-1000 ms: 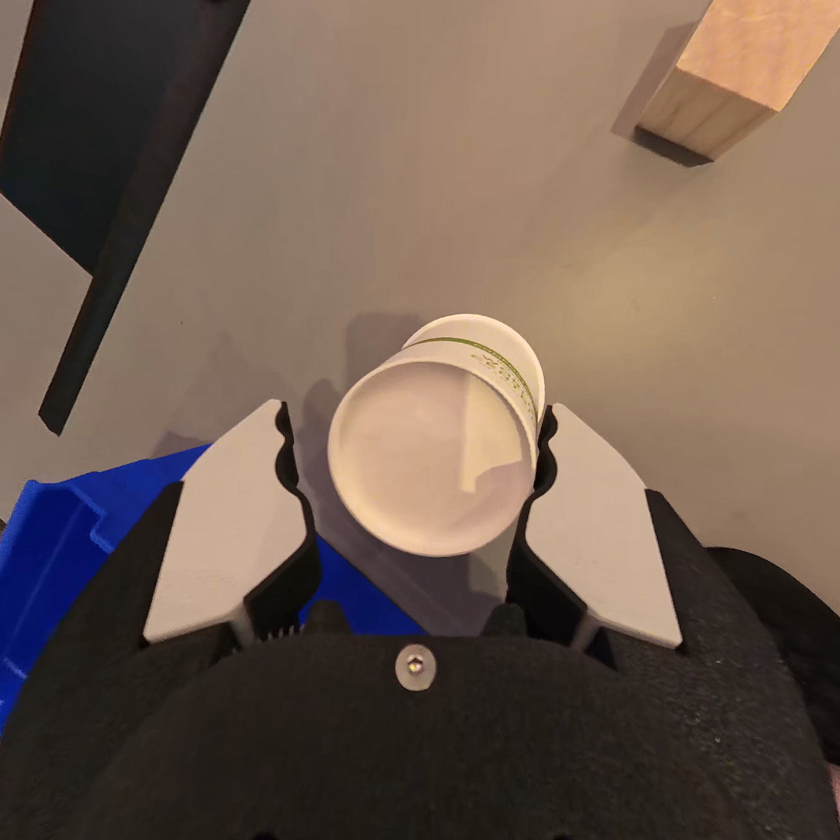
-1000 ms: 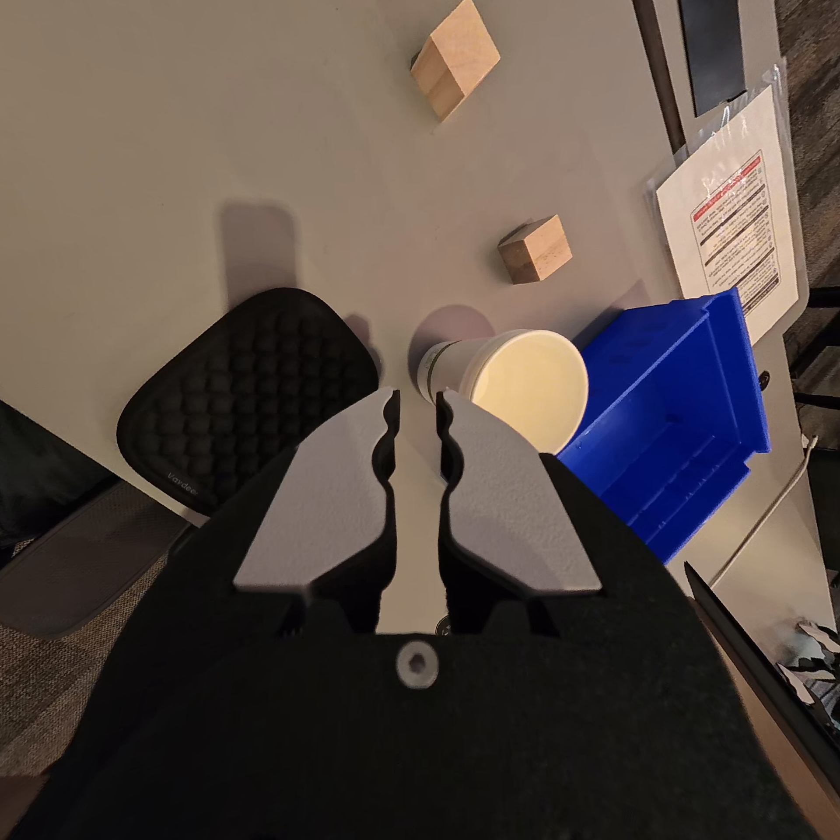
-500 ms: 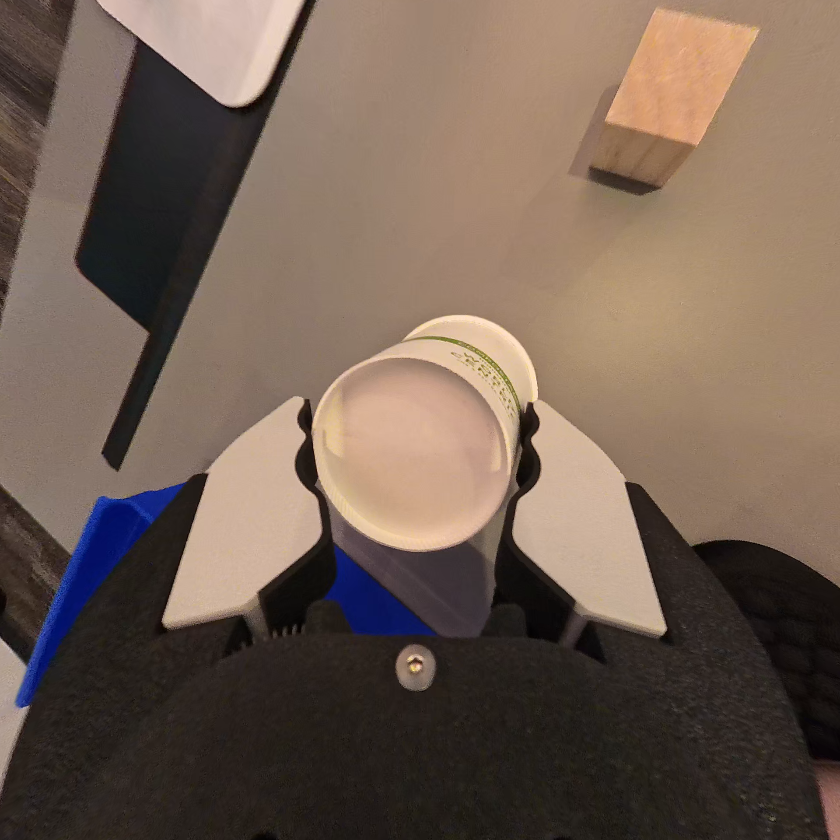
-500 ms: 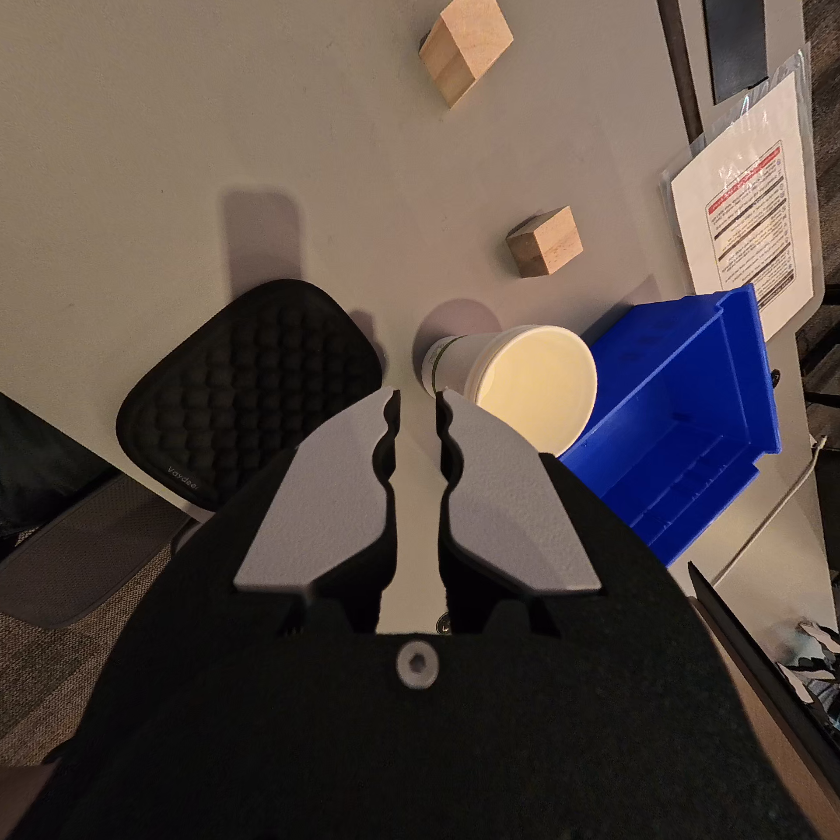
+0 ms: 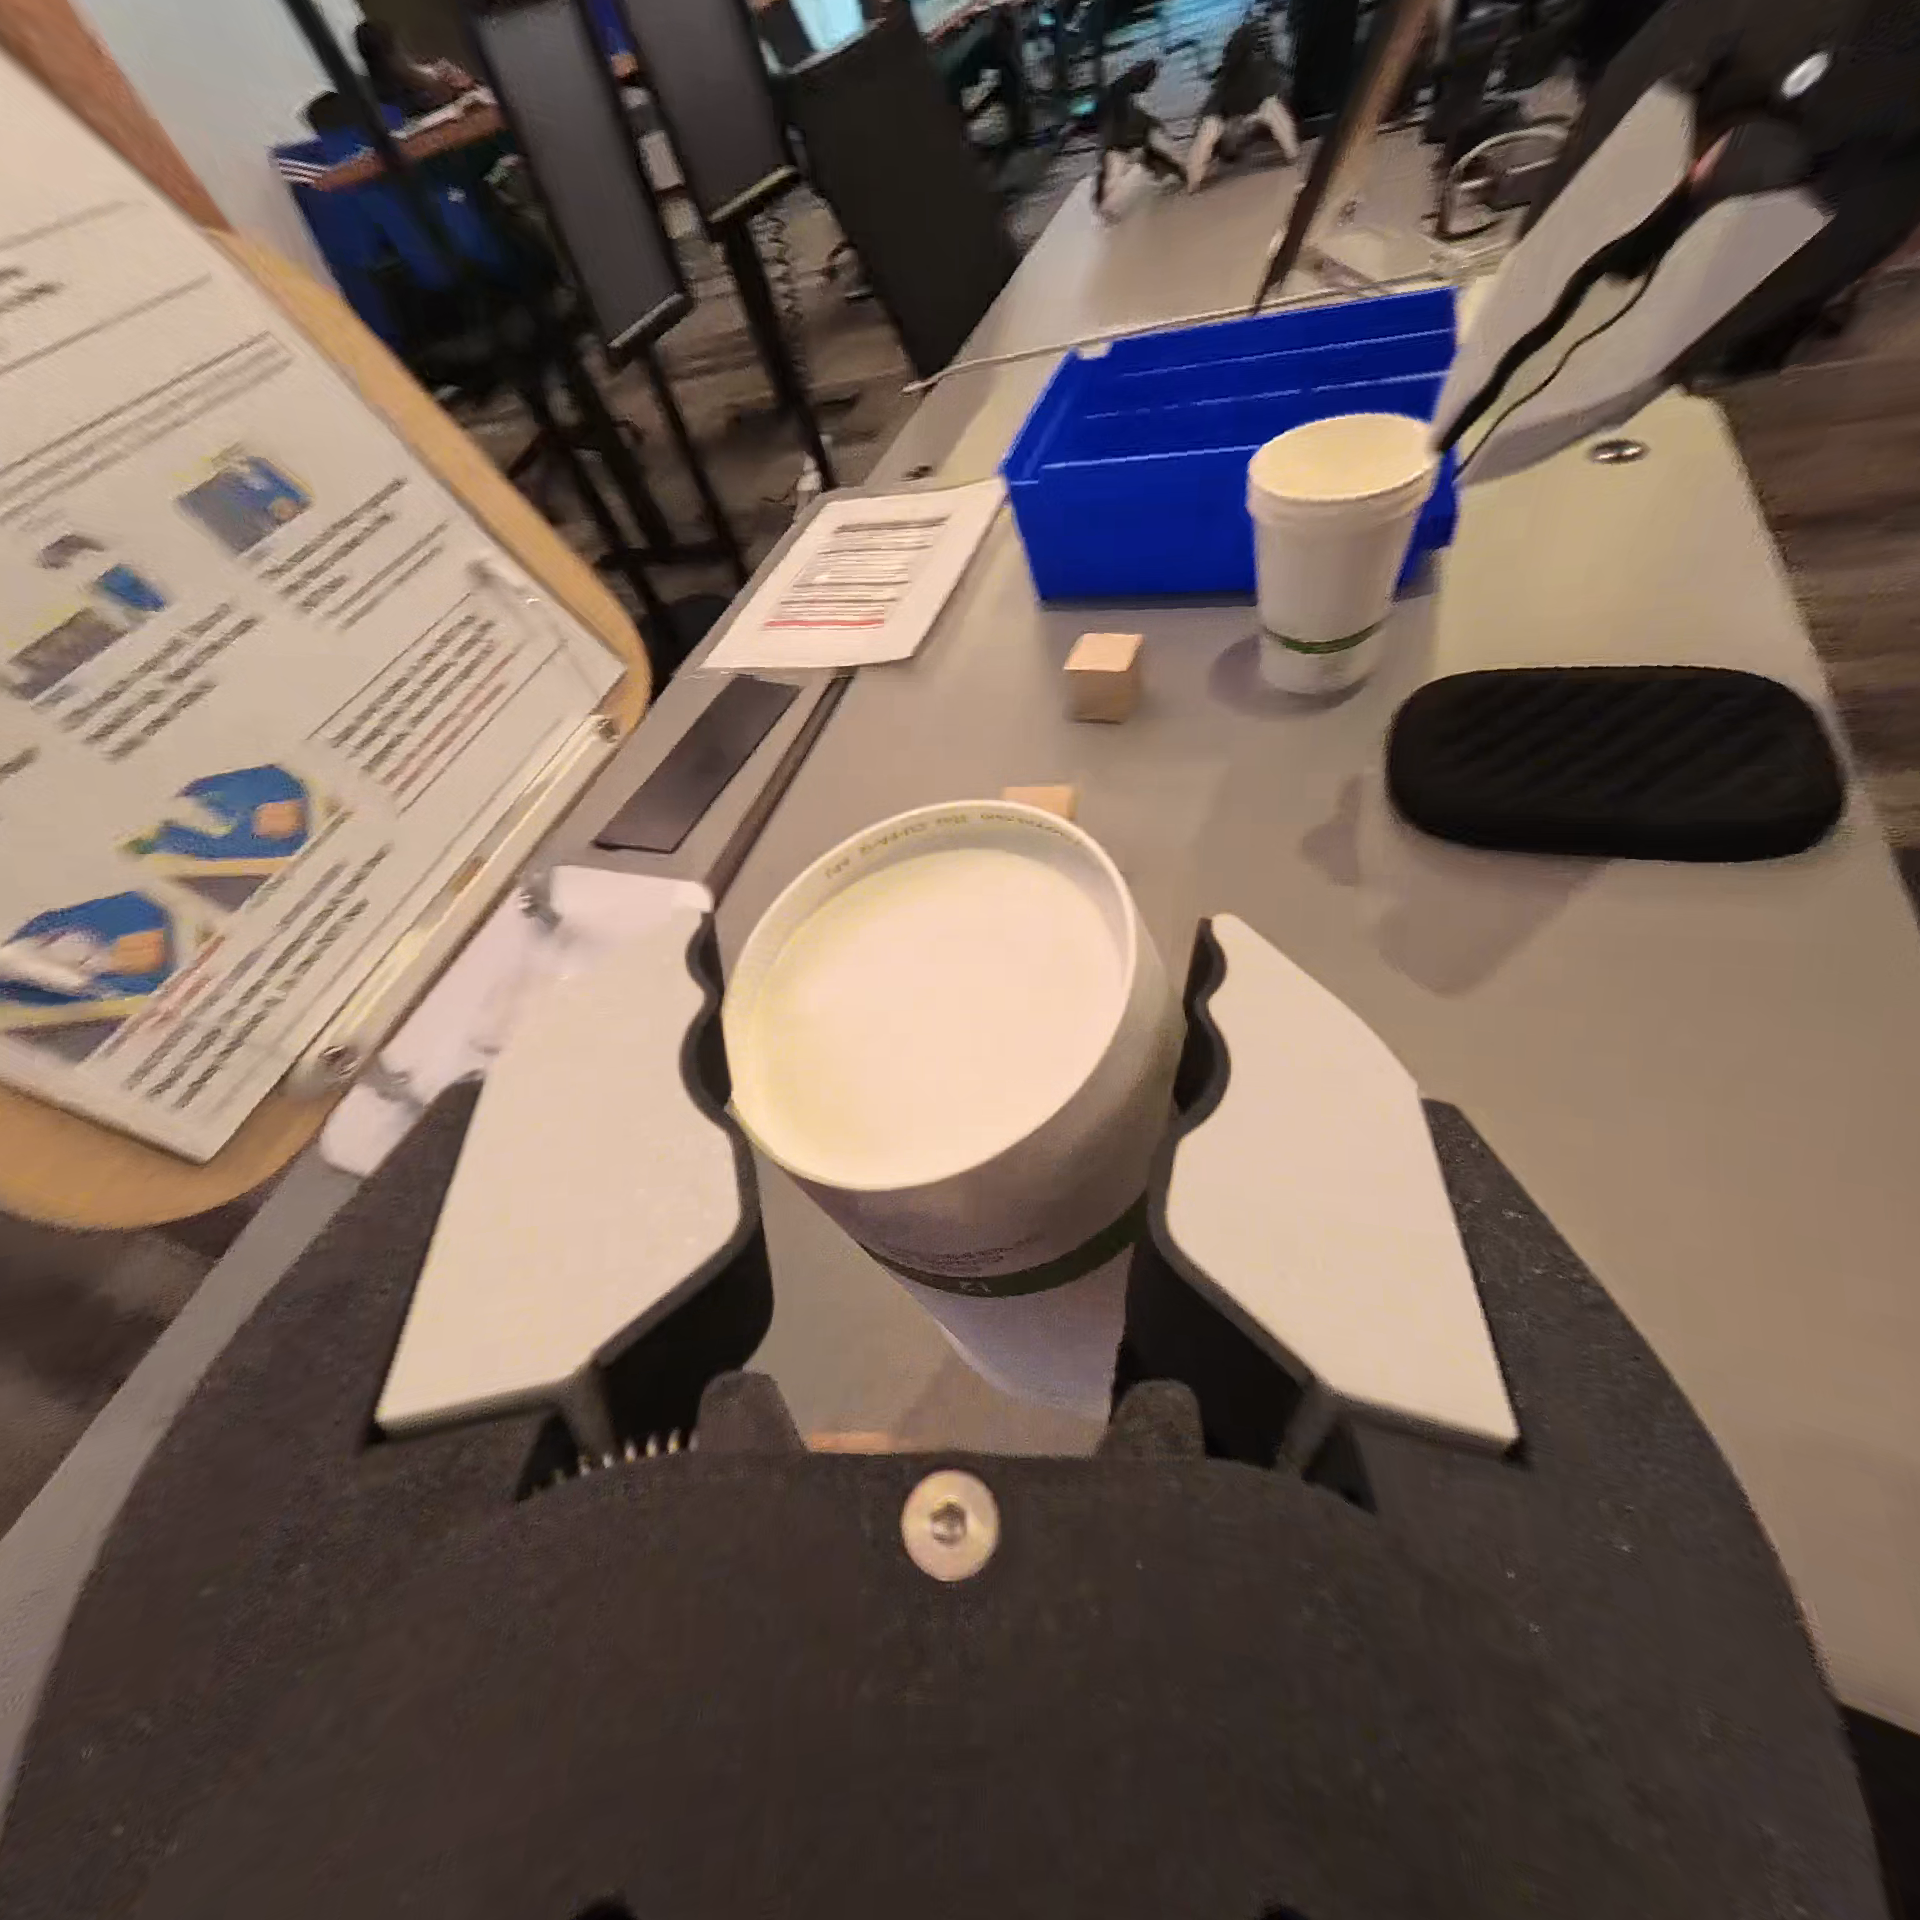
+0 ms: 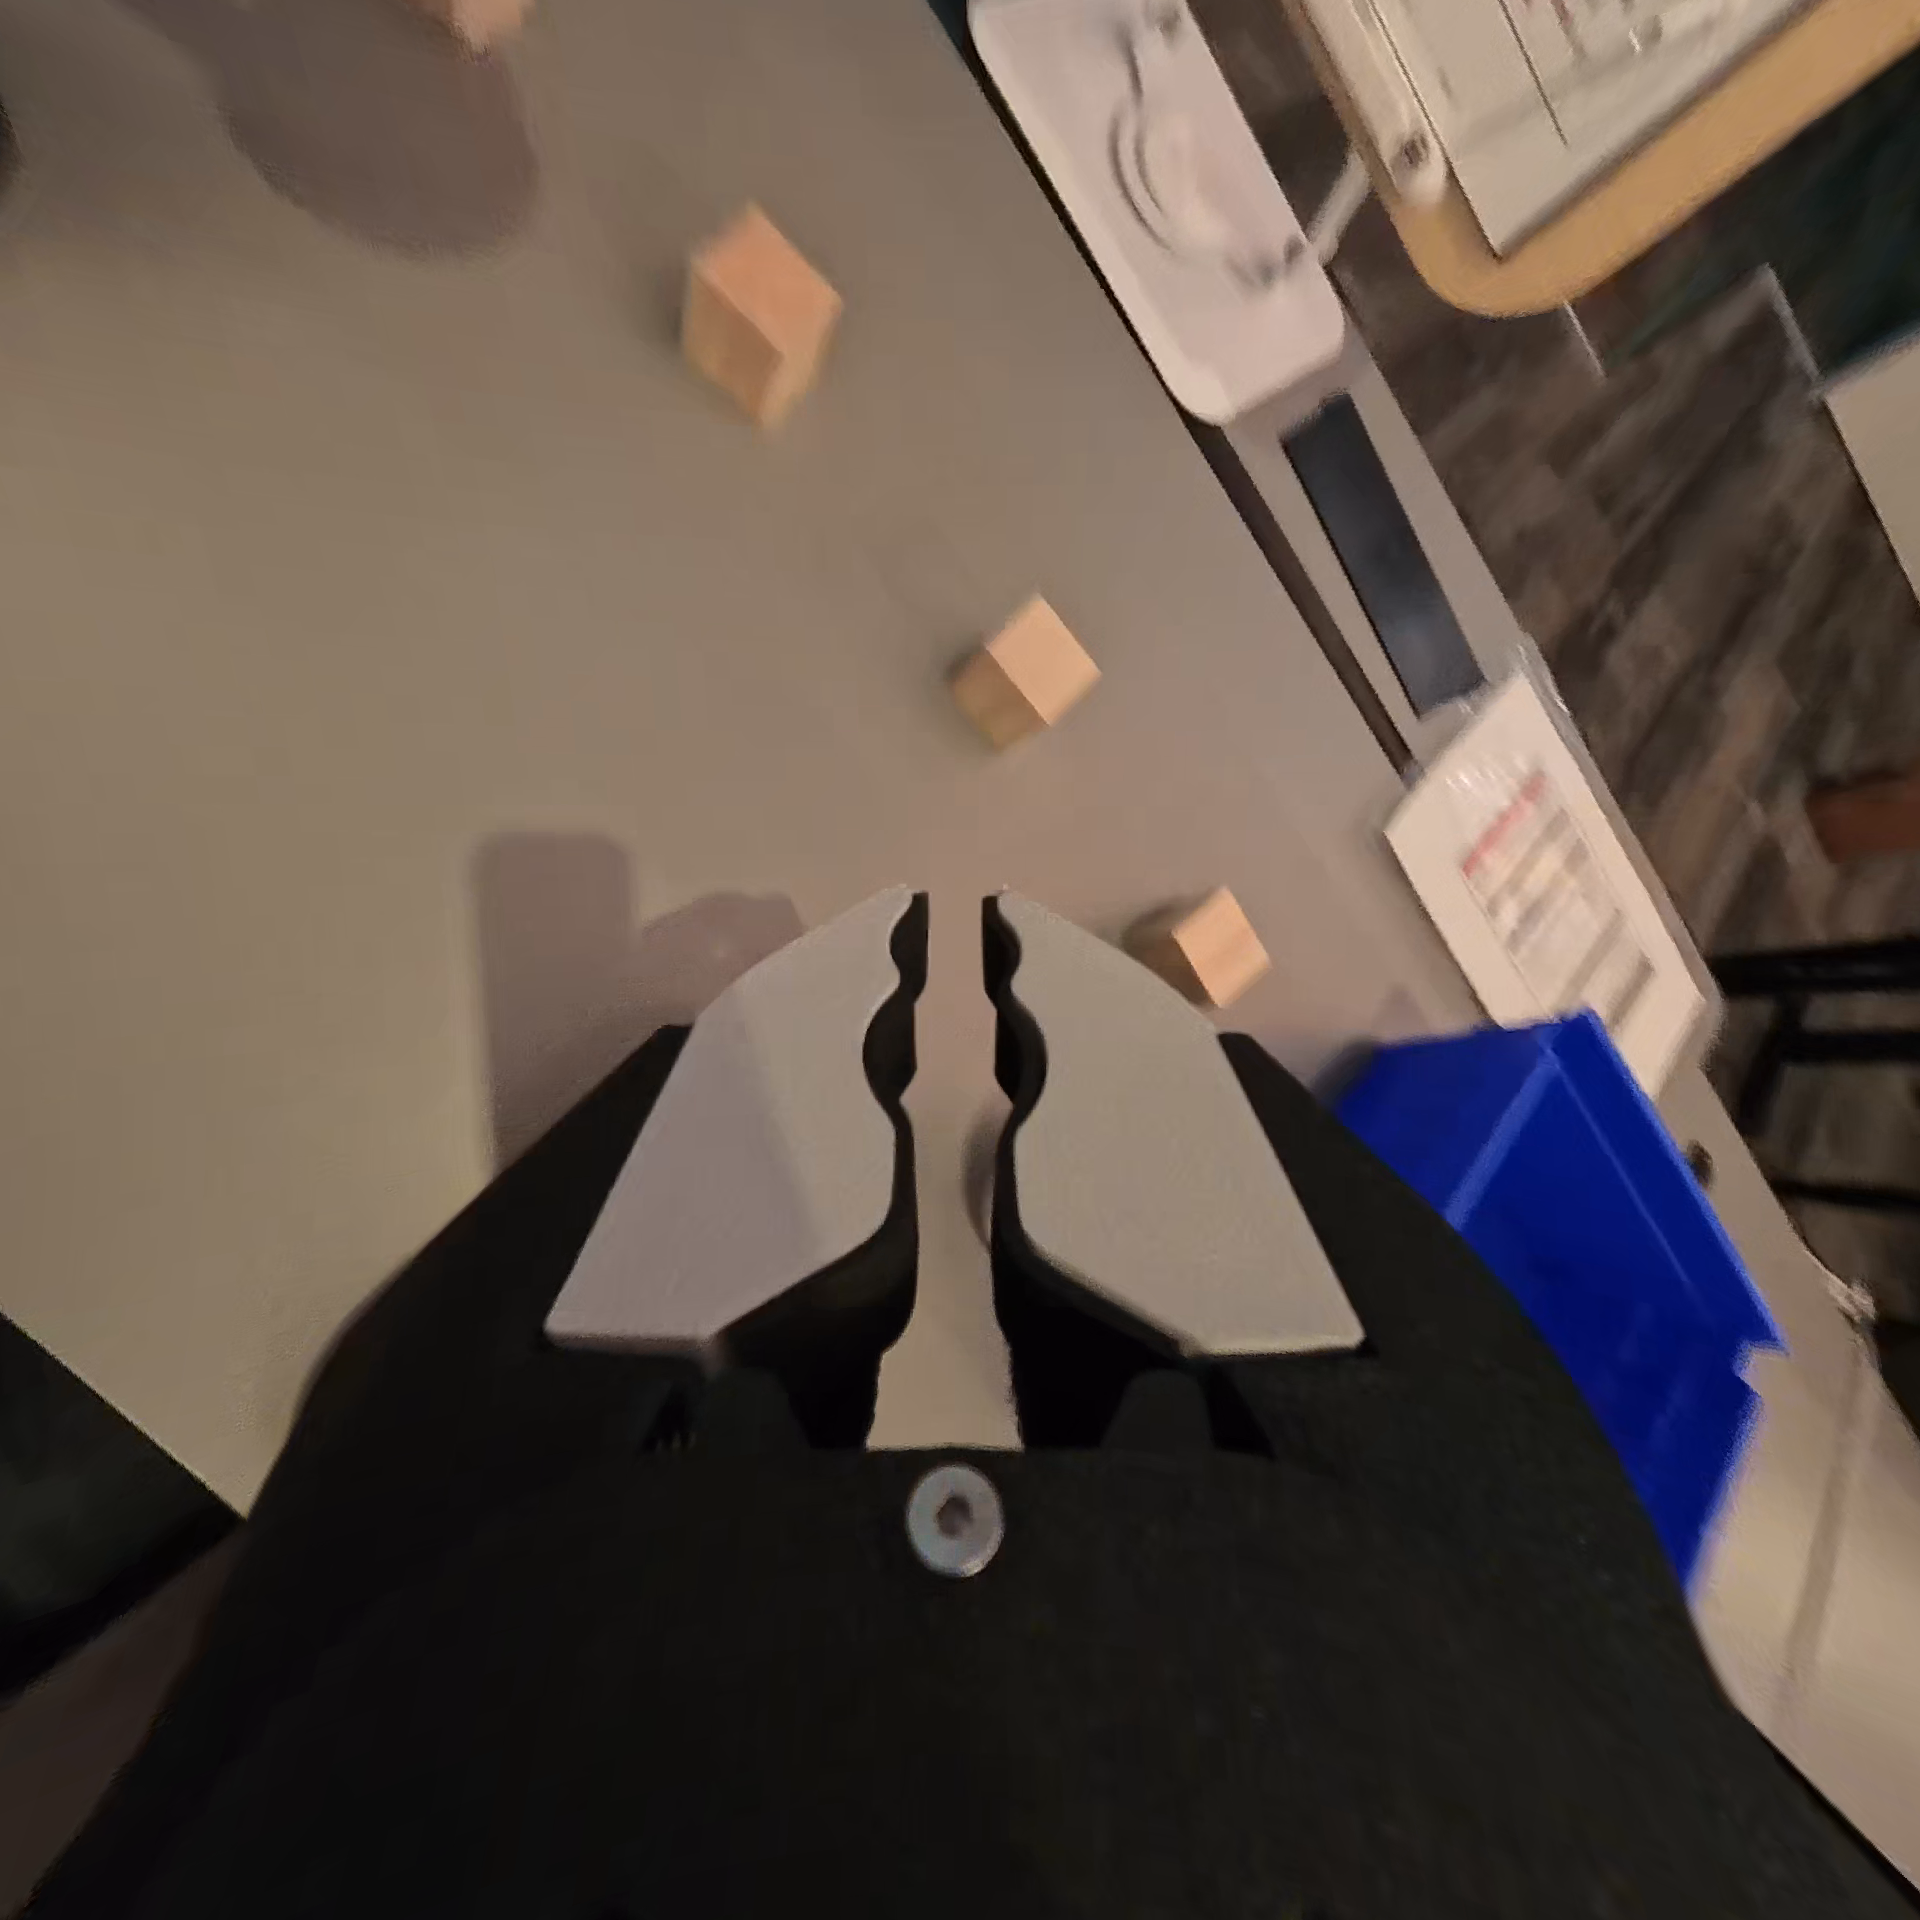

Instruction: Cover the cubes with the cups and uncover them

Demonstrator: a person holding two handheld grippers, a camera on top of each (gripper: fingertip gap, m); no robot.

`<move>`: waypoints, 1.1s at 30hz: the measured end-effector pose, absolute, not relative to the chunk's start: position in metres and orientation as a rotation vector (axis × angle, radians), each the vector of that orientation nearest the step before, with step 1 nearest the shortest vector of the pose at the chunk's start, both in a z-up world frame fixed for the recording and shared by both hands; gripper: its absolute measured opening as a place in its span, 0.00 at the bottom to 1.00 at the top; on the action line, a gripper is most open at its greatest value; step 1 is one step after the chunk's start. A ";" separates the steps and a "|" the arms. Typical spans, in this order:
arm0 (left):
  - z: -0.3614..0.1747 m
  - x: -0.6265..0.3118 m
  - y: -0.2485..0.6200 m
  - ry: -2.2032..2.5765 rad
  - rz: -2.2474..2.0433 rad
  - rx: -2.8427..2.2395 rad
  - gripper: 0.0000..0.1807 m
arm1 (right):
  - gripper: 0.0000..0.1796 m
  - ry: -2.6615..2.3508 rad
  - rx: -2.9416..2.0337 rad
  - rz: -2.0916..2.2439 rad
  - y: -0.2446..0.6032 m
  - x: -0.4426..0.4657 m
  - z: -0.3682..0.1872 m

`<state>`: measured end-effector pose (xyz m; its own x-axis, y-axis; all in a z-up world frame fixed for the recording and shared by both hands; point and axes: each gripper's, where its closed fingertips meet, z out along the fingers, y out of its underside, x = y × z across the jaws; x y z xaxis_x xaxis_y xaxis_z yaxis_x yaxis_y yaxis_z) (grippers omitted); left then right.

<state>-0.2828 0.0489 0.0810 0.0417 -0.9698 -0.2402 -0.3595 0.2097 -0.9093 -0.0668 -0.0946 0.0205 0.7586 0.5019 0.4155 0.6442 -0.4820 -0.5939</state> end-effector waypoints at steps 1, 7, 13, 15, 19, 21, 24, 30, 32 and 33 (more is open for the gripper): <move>0.077 -0.278 0.046 1.527 -0.763 -1.331 0.47 | 0.05 -0.857 -2.164 -0.184 -0.091 -0.080 0.017; 0.041 -0.259 0.043 1.680 -0.653 -1.385 0.47 | 0.05 -0.982 -2.191 -0.117 -0.079 -0.118 -0.021; -0.009 -0.252 0.047 1.863 -0.560 -1.474 0.47 | 0.05 -0.998 -2.228 -0.109 -0.080 -0.116 -0.036; -0.025 -0.255 0.054 1.905 -0.478 -1.514 0.47 | 0.05 -0.982 -2.231 -0.097 -0.082 -0.113 -0.036; -0.045 -0.263 0.069 1.925 -0.403 -1.596 0.47 | 0.05 -0.963 -2.238 -0.098 -0.086 -0.105 -0.036; -0.056 -0.270 0.073 1.948 -0.360 -1.645 0.46 | 0.05 -0.954 -2.239 -0.094 -0.087 -0.103 -0.036; -0.069 -0.280 0.073 1.995 -0.318 -1.724 0.47 | 0.05 -0.948 -2.242 -0.092 -0.089 -0.100 -0.035; -0.083 -0.304 0.080 2.027 -0.131 -1.858 0.47 | 0.05 -0.947 -2.241 -0.097 -0.092 -0.098 -0.036; -0.086 -0.309 0.081 2.036 -0.096 -1.878 0.46 | 0.05 -0.950 -2.245 -0.093 -0.093 -0.097 -0.036; -0.088 -0.311 0.082 2.035 -0.075 -1.894 0.46 | 0.05 -0.951 -2.246 -0.094 -0.093 -0.097 -0.037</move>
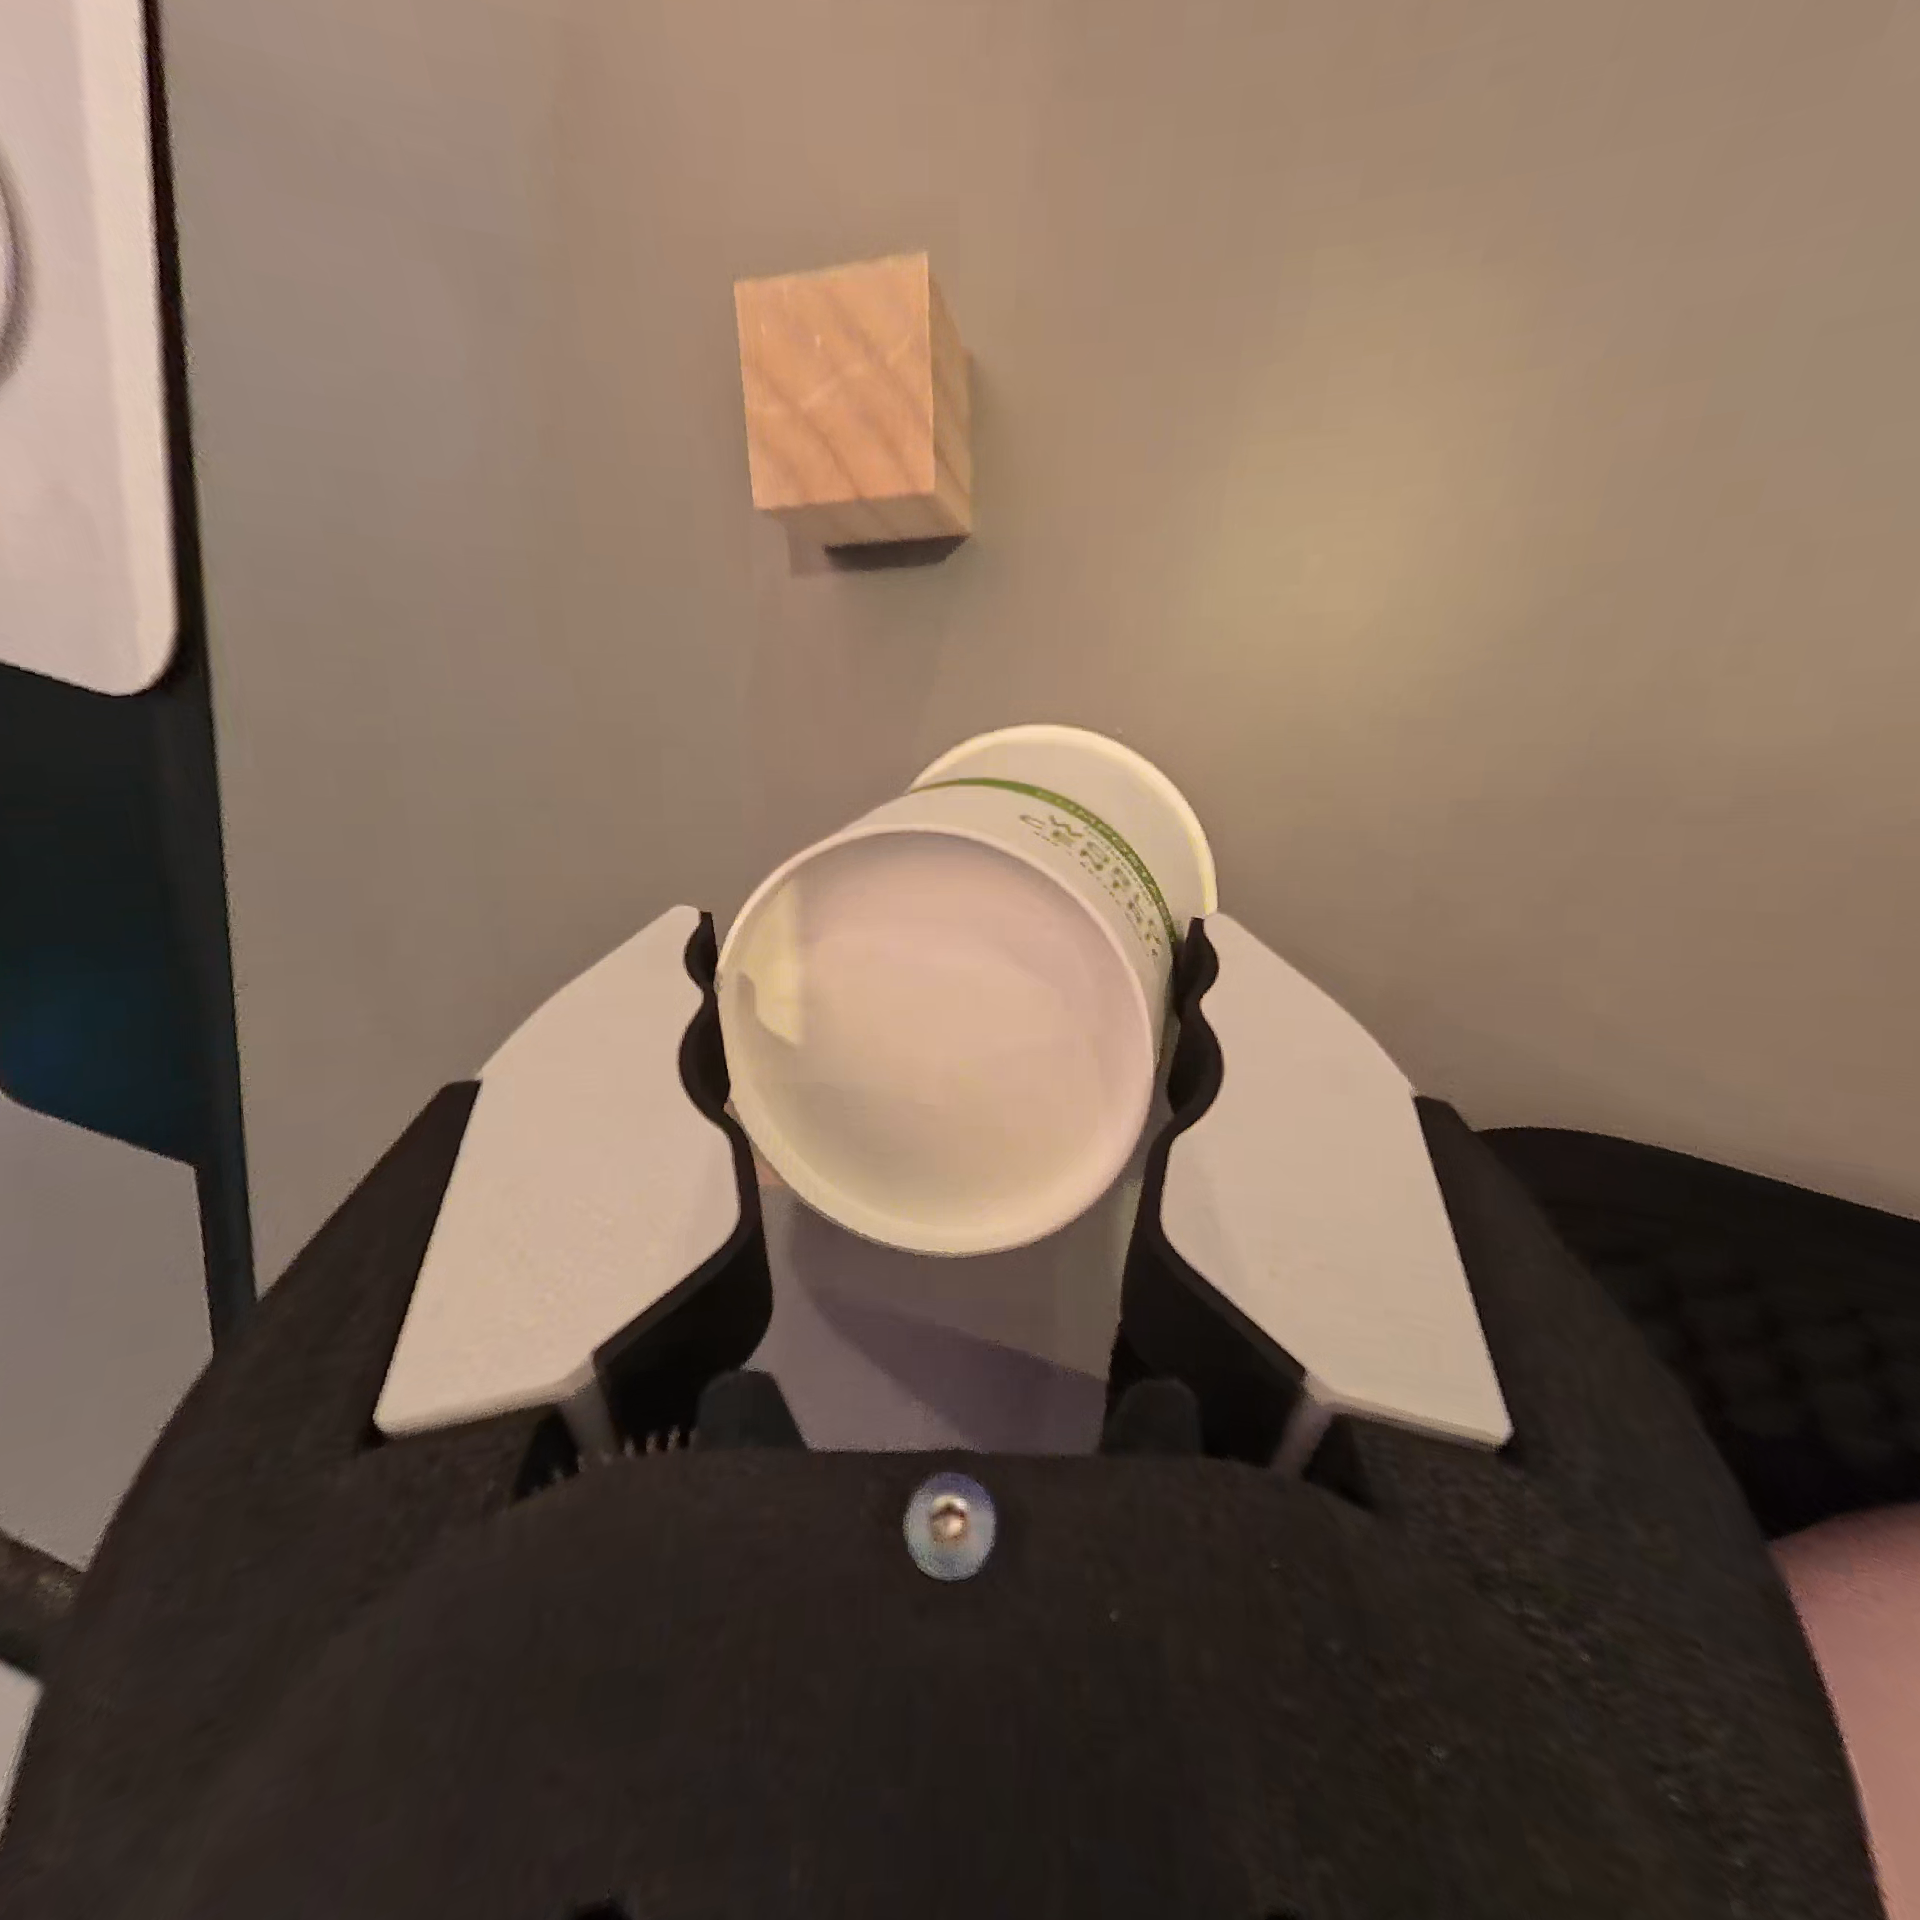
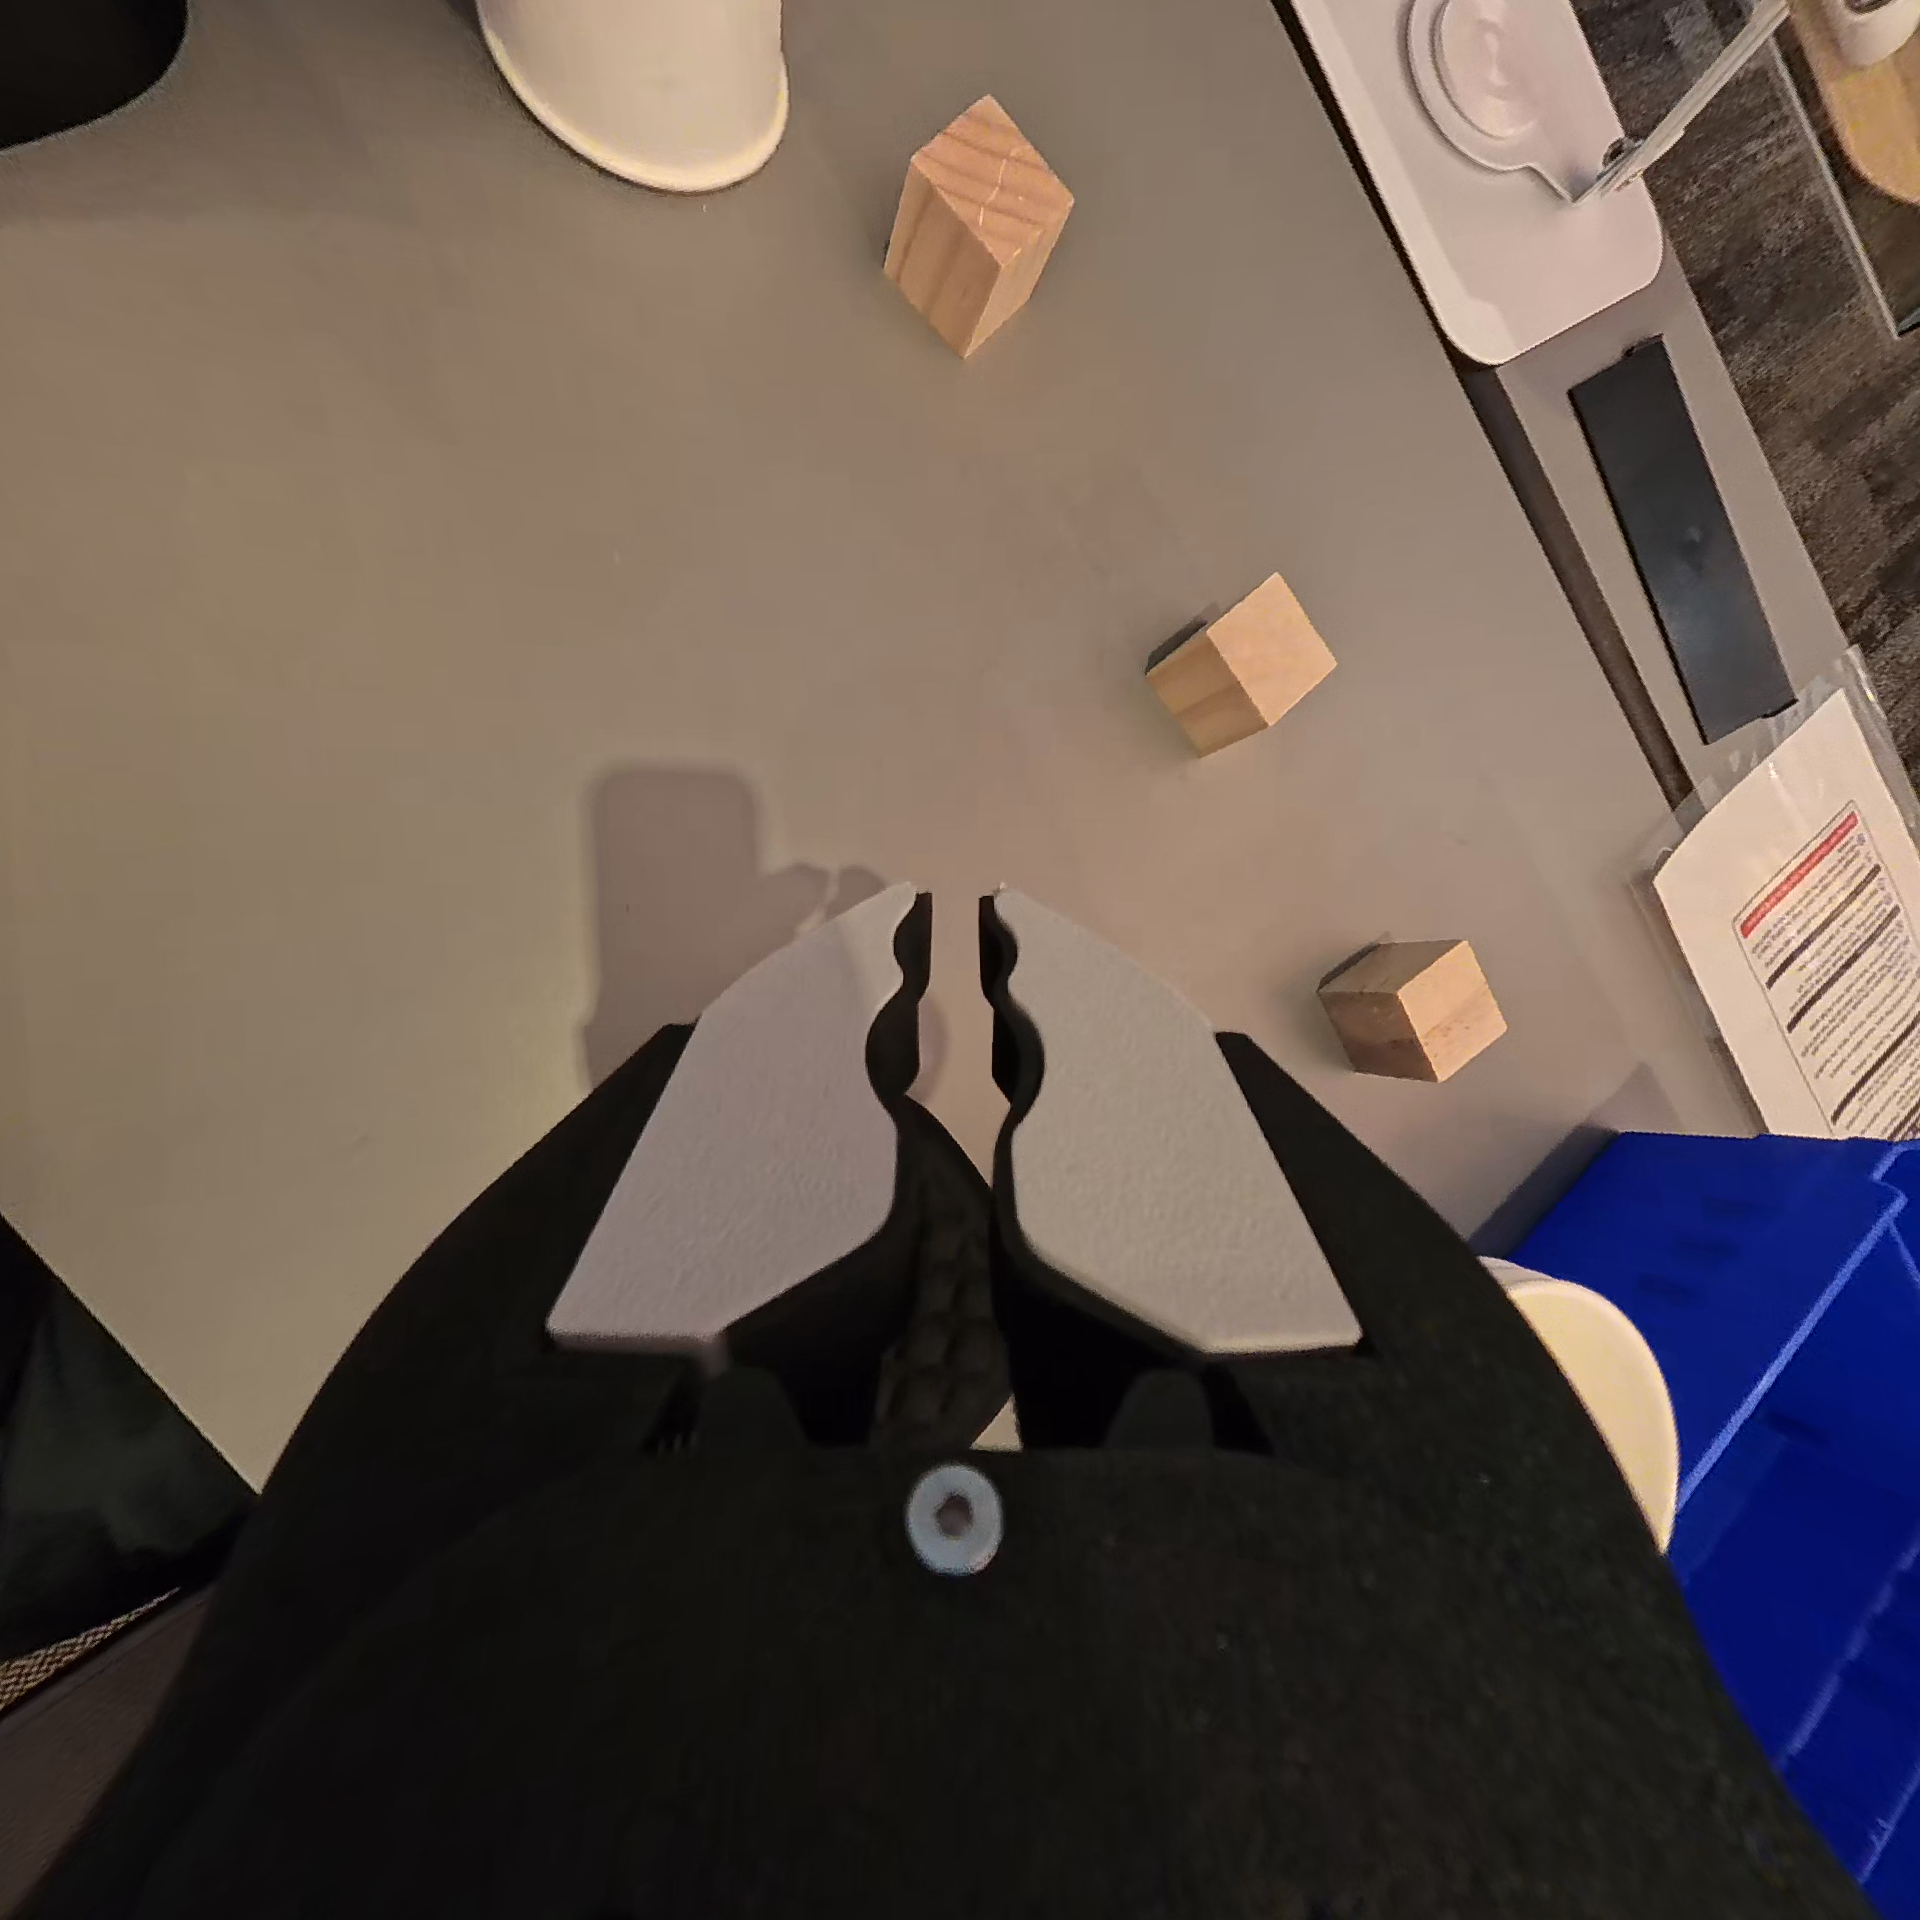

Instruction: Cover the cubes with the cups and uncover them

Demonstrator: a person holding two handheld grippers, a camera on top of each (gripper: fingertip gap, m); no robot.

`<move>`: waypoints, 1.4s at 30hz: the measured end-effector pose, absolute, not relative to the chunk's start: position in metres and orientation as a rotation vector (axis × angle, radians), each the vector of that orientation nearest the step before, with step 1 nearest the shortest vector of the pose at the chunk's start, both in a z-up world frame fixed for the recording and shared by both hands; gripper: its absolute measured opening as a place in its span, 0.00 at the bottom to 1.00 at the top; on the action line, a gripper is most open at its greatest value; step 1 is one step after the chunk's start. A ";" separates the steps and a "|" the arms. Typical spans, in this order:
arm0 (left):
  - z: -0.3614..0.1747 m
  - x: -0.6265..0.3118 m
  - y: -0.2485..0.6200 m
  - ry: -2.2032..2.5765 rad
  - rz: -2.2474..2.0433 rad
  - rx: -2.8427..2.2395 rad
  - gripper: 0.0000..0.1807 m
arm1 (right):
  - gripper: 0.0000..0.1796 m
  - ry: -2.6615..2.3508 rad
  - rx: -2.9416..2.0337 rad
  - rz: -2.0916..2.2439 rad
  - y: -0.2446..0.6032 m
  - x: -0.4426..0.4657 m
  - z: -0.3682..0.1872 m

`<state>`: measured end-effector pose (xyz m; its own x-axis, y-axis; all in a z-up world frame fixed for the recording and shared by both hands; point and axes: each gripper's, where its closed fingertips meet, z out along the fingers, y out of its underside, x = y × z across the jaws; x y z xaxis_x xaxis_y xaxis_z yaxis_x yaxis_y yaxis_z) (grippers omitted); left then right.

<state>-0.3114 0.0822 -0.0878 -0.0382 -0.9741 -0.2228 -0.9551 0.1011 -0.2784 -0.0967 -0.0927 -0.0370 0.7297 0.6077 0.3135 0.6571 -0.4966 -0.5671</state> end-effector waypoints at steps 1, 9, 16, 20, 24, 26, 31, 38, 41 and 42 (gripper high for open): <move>-0.089 -0.312 0.085 2.025 -0.057 -1.903 0.46 | 0.05 -0.951 -2.247 -0.093 -0.093 -0.096 -0.037; -0.092 -0.315 0.091 1.993 -0.005 -1.956 0.49 | 0.04 -0.945 -2.254 -0.070 -0.092 -0.095 -0.041; -0.093 -0.316 0.091 2.006 0.048 -1.949 0.49 | 0.04 -0.956 -2.263 -0.062 -0.094 -0.095 -0.044; -0.092 -0.317 0.090 2.025 0.043 -1.931 0.49 | 0.04 -0.968 -2.268 -0.065 -0.095 -0.095 -0.047; -0.089 -0.315 0.089 2.007 -0.013 -1.938 0.49 | 0.03 -0.968 -2.267 -0.060 -0.096 -0.096 -0.047; -0.083 -0.312 0.088 1.995 -0.058 -1.912 0.49 | 0.03 -0.969 -2.268 -0.059 -0.096 -0.096 -0.047; -0.048 -0.295 0.074 1.939 -0.284 -1.722 0.49 | 0.03 -0.970 -2.265 -0.056 -0.097 -0.096 -0.047; 0.048 -0.256 0.014 1.774 -0.862 -1.217 0.48 | 0.05 -0.930 -2.111 0.107 -0.088 -0.125 -0.027; 0.074 -0.246 -0.004 1.716 -0.982 -1.068 0.48 | 0.07 -0.910 -1.939 0.292 -0.088 -0.157 0.000; 0.079 -0.244 -0.010 1.710 -1.017 -1.038 0.48 | 0.08 -0.909 -1.871 0.355 -0.090 -0.169 0.011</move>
